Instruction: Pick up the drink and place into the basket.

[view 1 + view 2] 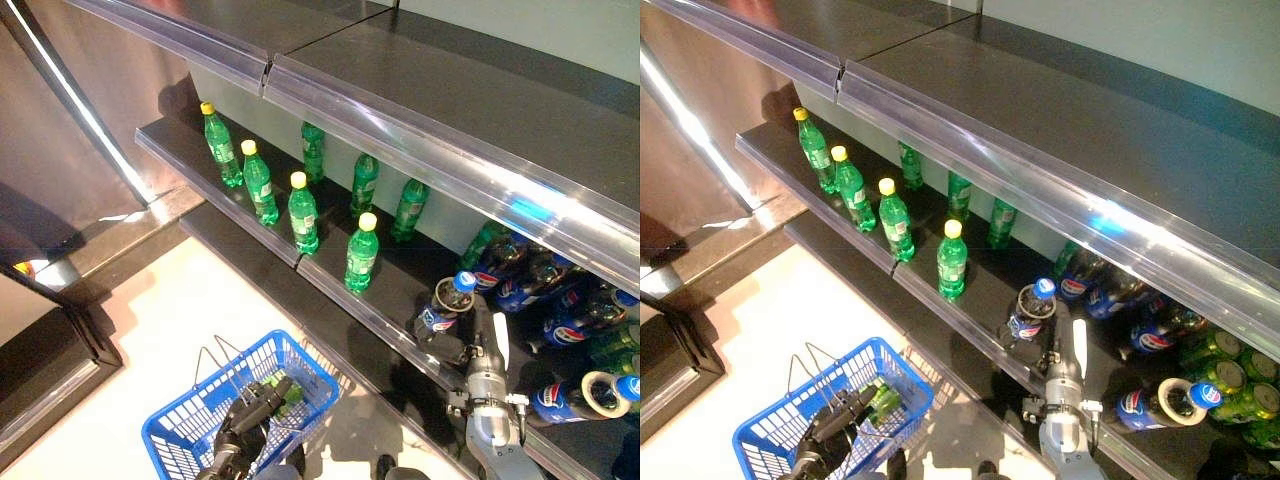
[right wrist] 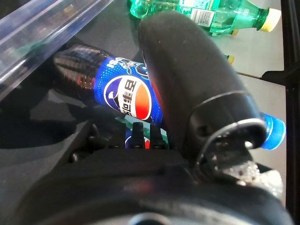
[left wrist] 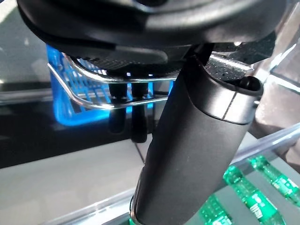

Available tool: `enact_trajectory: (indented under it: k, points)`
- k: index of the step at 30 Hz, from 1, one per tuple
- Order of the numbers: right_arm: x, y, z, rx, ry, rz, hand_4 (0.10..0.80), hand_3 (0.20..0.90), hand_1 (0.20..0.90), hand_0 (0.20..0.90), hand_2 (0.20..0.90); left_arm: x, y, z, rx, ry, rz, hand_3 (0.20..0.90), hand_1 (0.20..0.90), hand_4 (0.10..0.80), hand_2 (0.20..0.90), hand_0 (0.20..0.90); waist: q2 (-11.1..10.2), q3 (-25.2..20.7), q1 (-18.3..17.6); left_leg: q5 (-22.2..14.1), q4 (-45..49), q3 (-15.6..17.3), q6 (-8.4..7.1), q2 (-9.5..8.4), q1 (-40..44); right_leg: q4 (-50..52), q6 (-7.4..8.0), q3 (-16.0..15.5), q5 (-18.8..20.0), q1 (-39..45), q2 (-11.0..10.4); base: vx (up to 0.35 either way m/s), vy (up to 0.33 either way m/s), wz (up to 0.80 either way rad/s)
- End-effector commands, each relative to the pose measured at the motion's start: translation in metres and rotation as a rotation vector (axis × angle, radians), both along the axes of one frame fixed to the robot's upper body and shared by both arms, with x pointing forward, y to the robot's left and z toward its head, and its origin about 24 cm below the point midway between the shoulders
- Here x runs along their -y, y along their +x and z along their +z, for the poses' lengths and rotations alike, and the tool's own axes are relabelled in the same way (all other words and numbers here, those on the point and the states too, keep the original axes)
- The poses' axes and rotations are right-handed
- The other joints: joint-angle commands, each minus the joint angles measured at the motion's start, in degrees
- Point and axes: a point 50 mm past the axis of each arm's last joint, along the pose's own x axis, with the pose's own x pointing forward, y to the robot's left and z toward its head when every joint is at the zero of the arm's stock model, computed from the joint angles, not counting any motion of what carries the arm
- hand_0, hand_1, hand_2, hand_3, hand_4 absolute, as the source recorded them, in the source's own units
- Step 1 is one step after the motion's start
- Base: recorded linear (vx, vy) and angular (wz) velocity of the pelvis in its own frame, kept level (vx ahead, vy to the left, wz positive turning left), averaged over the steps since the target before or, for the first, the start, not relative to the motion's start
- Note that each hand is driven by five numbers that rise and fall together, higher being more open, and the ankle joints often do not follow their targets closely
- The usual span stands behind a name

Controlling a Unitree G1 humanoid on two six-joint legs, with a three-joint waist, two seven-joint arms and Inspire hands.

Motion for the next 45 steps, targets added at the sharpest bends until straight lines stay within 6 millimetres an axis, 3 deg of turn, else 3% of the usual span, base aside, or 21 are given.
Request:
enact_trajectory:
  k: [1,13,27,28,29,35,45]
  points:
    - [-0.012,0.022,0.041,0.244,0.076,0.039,0.8,0.9,0.9,0.9,0.9,-0.001,0.055,0.063,0.46,0.042,-0.138,0.2,0.3,0.1,0.3,0.3,-1.89,-2.43,2.92,-5.06,11.31,-3.28,-3.31,4.59,-2.9,1.21,6.56,-1.99,12.2,-5.82,-10.07,0.0,0.0,0.0]
    - [-0.016,0.036,0.041,0.285,0.148,-0.063,0.8,0.9,0.9,0.9,0.9,0.018,0.078,0.107,0.706,-0.027,-0.252,0.2,0.3,0.1,0.3,0.3,-1.46,-2.27,4.73,-5.16,11.54,-4.56,-3.25,4.19,-3.07,1.45,6.61,-3.57,12.47,-5.16,-10.84,0.017,0.009,0.07]
    - [-0.016,0.043,0.039,0.28,0.163,-0.127,0.8,0.9,0.9,0.9,0.9,0.026,0.076,0.108,0.698,-0.04,-0.294,0.2,0.3,0.1,0.3,0.3,-1.22,-3.13,5.8,-5.08,11.34,-5.44,-3.2,4.07,-2.49,1.39,6.48,-4.16,12.2,-4.14,-10.9,0.013,0.007,0.02]
    - [-0.015,0.044,0.038,0.279,0.161,-0.138,0.591,0.691,0.721,0.721,0.721,0.026,0.075,0.108,0.697,-0.04,-0.295,0.2,0.3,0.1,0.3,0.3,-1.17,-3.15,5.89,-5.11,11.38,-5.54,-3.21,4.06,-2.45,1.43,6.45,-4.23,12.2,-4.08,-10.9,0.019,0.007,0.04]
    - [-0.014,0.044,0.038,0.276,0.158,-0.146,0.1,0.2,0.3,0.3,0.3,0.026,0.075,0.108,0.696,-0.04,-0.296,0.2,0.3,0.1,0.3,0.3,-1.15,-3.16,5.95,-5.16,11.51,-5.58,-3.21,4.03,-2.44,1.46,6.42,-4.27,12.18,-3.99,-10.91,0.022,0.008,0.05]
    - [-0.013,0.043,0.036,0.269,0.156,-0.163,0.1,0.2,0.3,0.3,0.3,0.023,0.076,0.113,0.73,-0.046,-0.294,0.2,0.3,0.1,0.3,0.3,-1.07,-3.2,6.01,-5.14,11.51,-5.59,-3.27,4.07,-2.05,1.6,6.39,-4.36,12.29,-3.74,-10.96,0.006,0.002,0.02]
    - [-0.012,0.042,0.038,0.271,0.149,-0.176,0.1,0.2,0.3,0.3,0.3,0.018,0.086,0.145,0.887,-0.041,-0.238,0.2,0.3,0.1,0.3,0.3,-1.02,-3.51,5.86,-5.12,11.1,-5.16,-3.15,4.05,-1.74,1.88,6.06,-4.5,11.53,-3.65,-10.46,-0.014,0.003,0.0]
